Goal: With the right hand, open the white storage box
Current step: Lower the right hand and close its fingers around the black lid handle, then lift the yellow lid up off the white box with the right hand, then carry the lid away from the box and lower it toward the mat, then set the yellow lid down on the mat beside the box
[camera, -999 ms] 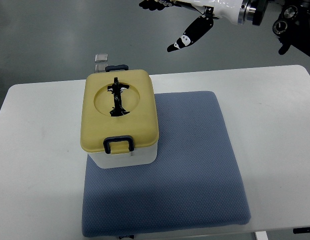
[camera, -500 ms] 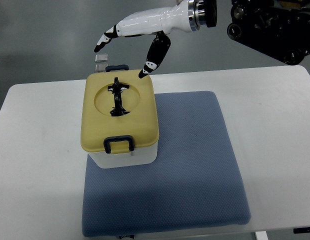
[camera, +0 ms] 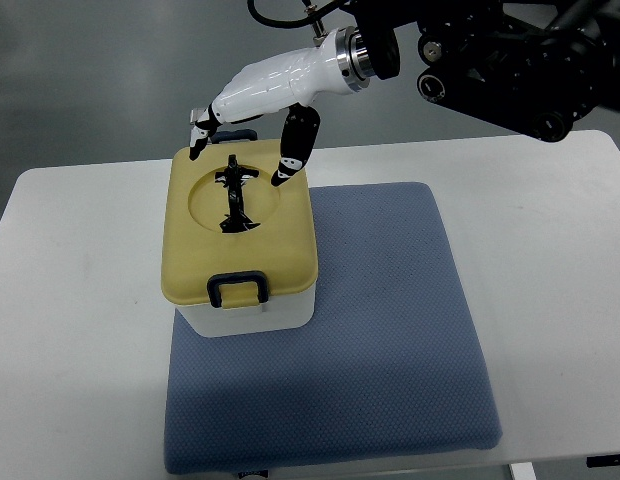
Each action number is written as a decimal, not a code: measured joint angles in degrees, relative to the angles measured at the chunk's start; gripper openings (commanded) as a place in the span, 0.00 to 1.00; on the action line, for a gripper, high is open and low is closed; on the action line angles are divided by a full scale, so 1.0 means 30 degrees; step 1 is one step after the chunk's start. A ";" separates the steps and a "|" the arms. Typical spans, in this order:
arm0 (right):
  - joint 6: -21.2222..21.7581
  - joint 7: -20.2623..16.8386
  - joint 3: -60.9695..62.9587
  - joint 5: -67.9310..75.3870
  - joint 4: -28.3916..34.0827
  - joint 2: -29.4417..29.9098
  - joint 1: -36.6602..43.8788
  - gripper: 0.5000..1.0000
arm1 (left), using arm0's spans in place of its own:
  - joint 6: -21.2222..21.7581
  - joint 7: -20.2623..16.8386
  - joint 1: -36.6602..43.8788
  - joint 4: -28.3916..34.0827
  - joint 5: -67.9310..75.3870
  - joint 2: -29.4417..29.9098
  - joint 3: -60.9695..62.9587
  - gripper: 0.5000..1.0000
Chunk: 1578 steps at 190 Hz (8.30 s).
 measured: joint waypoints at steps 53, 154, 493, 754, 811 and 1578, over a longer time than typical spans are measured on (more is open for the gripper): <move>0.0014 0.0000 -0.1205 -0.0031 -0.0449 0.1328 0.0948 0.67 | 0.0000 0.0001 -0.0022 0.0001 0.0000 0.0000 0.0000 1.00; 0.0050 -0.0033 -0.2333 -0.0500 -0.1007 0.2140 0.1738 0.66 | 0.0000 0.0005 -0.0058 0.0001 0.0000 0.0000 0.0001 1.00; -0.0194 -0.0121 -0.2687 -0.0974 -0.2950 0.3388 0.0741 0.00 | 0.0000 0.0004 -0.0146 0.0001 -0.0002 0.0000 0.0000 1.00; 0.0143 0.0092 0.1339 0.0951 -0.3420 -0.0419 0.1135 0.00 | 0.0000 0.0003 -0.0234 0.0001 -0.0002 0.0000 -0.0014 1.00; 0.0168 0.0083 0.1069 0.1253 -0.3681 -0.3088 0.0521 0.00 | 0.0001 0.0003 -0.0234 -0.0027 -0.0002 0.0000 -0.0030 1.00; -1.2986 0.2466 -0.6553 -0.0146 -0.0061 -0.4993 -0.7596 0.00 | 0.0001 0.0030 -0.0234 -0.0224 0.0029 0.0000 0.0003 1.00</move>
